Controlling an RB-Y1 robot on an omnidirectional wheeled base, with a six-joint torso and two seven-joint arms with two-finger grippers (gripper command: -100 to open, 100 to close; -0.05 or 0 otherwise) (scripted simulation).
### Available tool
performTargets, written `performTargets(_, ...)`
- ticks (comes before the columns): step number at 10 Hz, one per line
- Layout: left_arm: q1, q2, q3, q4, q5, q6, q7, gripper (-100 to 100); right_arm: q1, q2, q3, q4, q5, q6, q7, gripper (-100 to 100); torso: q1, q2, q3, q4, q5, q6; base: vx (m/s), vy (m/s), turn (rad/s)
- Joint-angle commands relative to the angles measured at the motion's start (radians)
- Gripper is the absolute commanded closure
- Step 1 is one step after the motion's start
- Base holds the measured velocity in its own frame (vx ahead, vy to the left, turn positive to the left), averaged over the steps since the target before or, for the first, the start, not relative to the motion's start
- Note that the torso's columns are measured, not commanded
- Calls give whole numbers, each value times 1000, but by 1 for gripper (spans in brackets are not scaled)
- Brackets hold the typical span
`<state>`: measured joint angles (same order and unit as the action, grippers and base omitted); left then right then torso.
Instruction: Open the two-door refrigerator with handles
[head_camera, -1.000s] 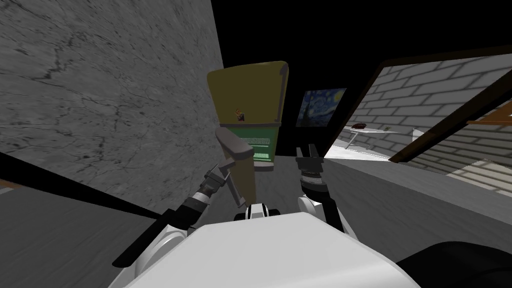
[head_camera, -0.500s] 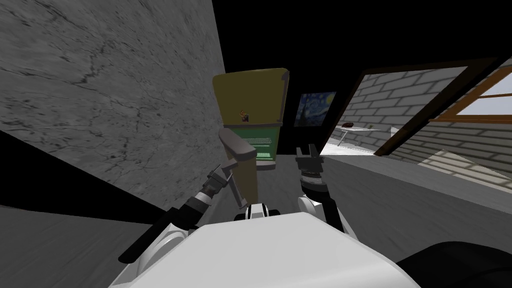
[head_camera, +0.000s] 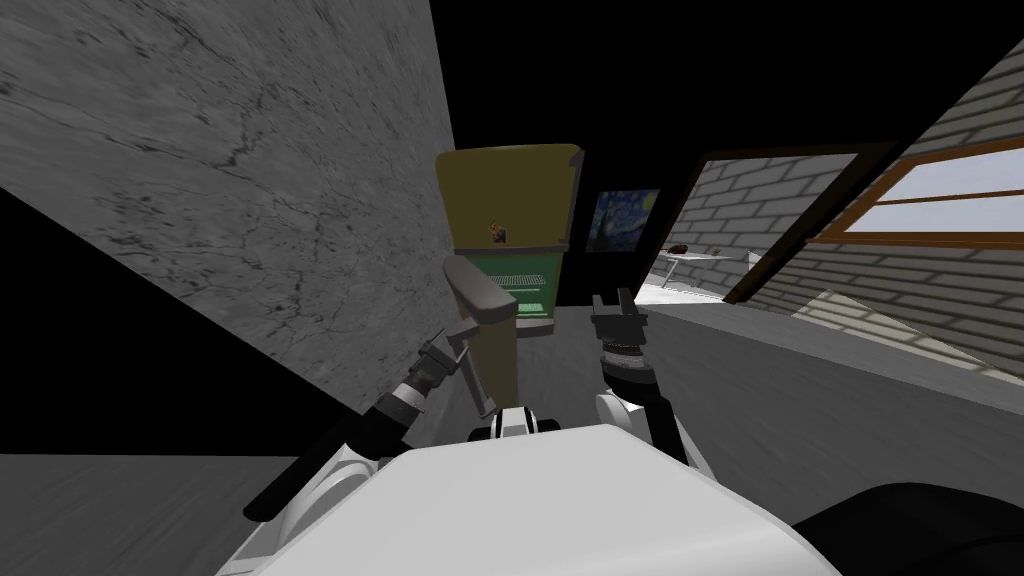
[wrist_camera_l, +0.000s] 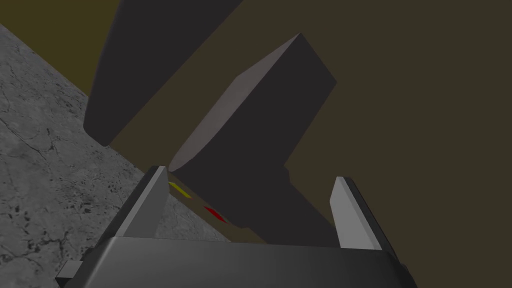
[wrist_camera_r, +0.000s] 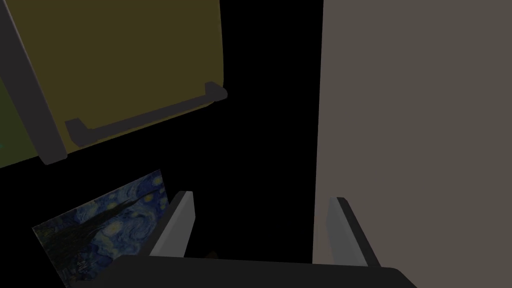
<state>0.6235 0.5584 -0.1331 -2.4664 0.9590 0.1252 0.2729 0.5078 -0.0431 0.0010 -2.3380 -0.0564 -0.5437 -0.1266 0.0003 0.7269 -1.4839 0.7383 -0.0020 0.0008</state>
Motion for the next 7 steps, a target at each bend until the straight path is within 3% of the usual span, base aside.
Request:
performTargets(1, -15, 21, -3, -1, 14, -18, -8, 100, 0, 0, 0, 0, 0, 0, 0, 0, 3, 2, 1, 1, 0, 1, -58, 254, -88)
performTargets(2, 8, 55, 33, -31, 58, 3, 4, -100, 0, 0, 0, 0, 0, 0, 0, 0, 0, 0, 0, 1, 0, 0, 6, 76, 115)
performTargets(4, 23, 95, 74, -60, 105, 9, 14, -100, 0, 1, 0, 0, 0, 0, 0, 0, -13, 4, 3, -2, -2, -1, 45, -69, 138)
performTargets(7, 44, 154, 137, -105, 175, 18, 27, -100, 0, 1, 1, 0, 0, 0, 0, 0, 3, 8, 9, 0, 2, -1, 24, -83, 88)
